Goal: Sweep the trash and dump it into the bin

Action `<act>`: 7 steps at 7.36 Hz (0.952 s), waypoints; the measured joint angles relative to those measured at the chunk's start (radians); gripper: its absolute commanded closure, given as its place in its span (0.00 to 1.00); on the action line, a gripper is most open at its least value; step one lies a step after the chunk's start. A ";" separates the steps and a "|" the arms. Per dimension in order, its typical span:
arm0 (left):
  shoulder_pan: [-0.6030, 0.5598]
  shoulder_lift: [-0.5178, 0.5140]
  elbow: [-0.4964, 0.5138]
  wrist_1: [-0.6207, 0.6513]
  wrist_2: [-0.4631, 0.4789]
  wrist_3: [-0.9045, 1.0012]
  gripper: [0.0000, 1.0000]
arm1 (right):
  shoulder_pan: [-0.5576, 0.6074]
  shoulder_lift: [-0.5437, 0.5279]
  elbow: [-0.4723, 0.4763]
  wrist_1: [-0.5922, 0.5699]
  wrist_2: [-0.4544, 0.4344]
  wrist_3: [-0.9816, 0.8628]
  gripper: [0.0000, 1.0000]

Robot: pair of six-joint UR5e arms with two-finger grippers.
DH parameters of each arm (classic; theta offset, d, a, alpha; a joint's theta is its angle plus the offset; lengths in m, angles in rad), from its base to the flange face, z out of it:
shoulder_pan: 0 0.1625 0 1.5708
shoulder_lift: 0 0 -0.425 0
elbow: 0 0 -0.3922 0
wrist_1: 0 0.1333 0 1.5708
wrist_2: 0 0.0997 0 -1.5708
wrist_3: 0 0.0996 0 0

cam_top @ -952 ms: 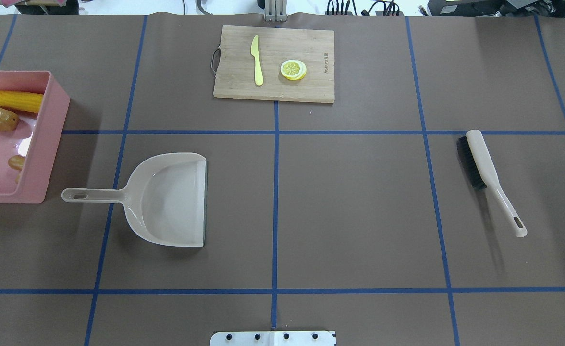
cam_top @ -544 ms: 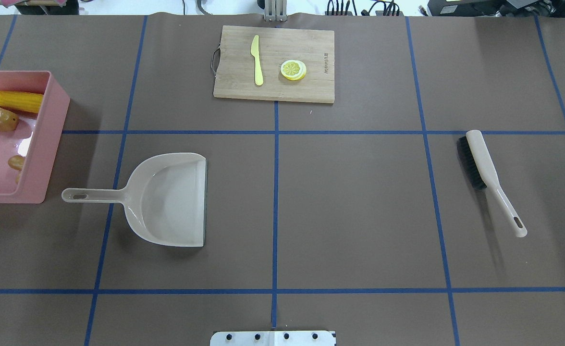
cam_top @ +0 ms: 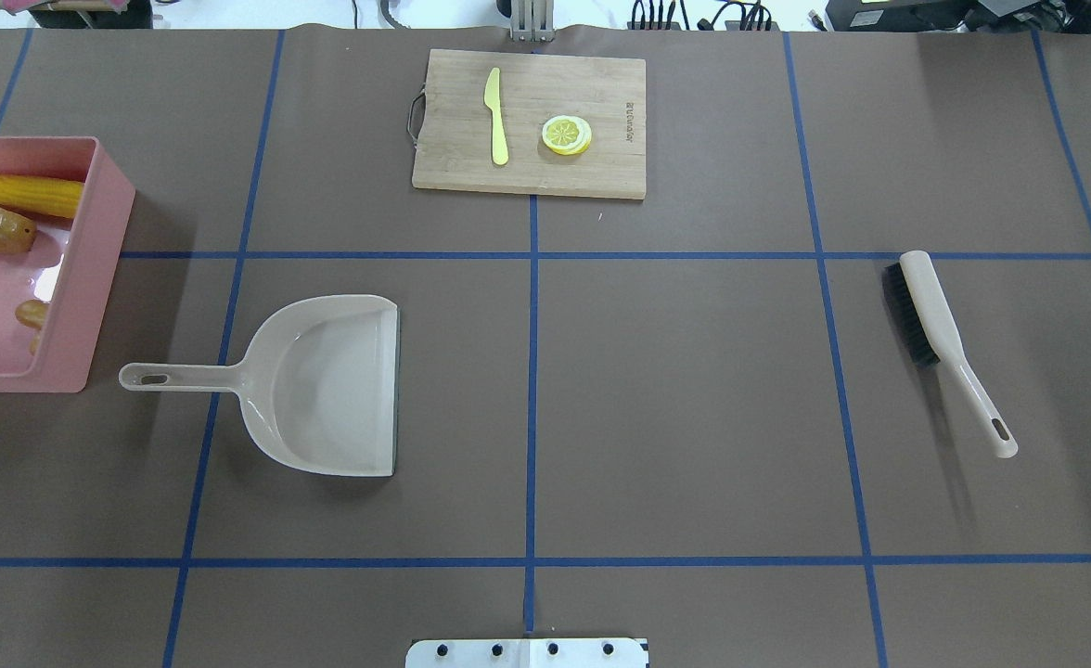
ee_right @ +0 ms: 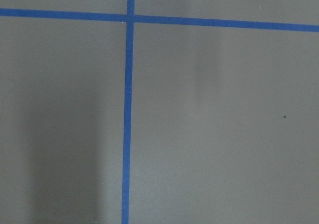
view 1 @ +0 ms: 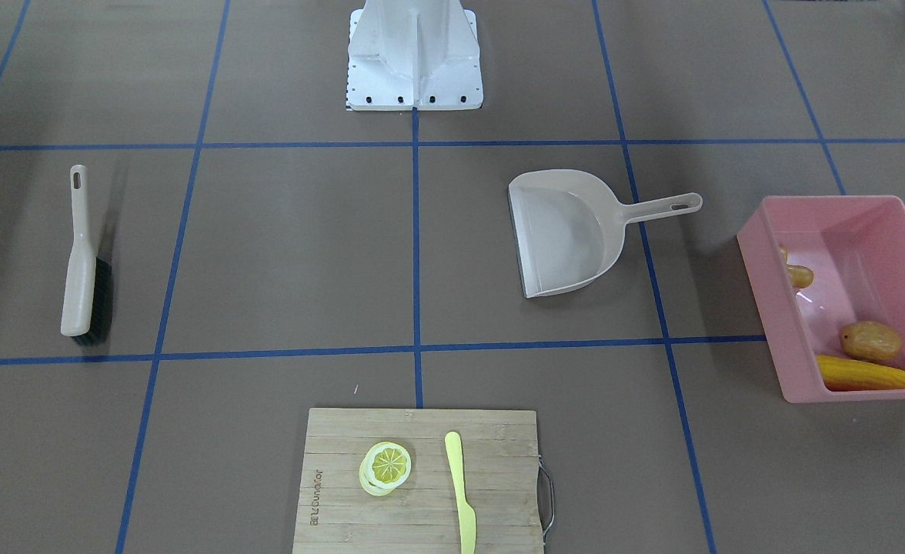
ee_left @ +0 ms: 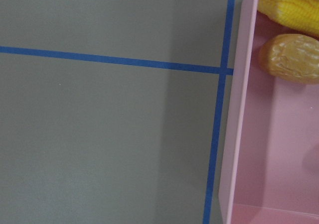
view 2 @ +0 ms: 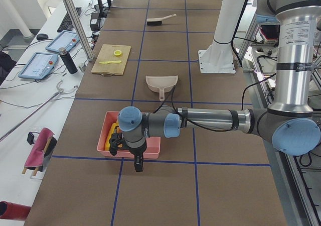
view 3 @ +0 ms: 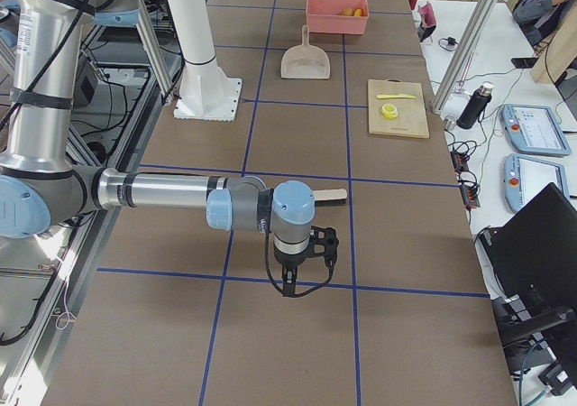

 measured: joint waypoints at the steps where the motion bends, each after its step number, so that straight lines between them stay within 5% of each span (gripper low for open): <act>1: 0.000 0.008 0.005 -0.022 -0.001 -0.005 0.02 | 0.000 0.000 0.000 0.000 0.000 0.000 0.00; 7: 0.000 0.024 0.012 -0.035 -0.073 -0.099 0.02 | 0.000 0.002 0.009 0.001 0.000 0.000 0.00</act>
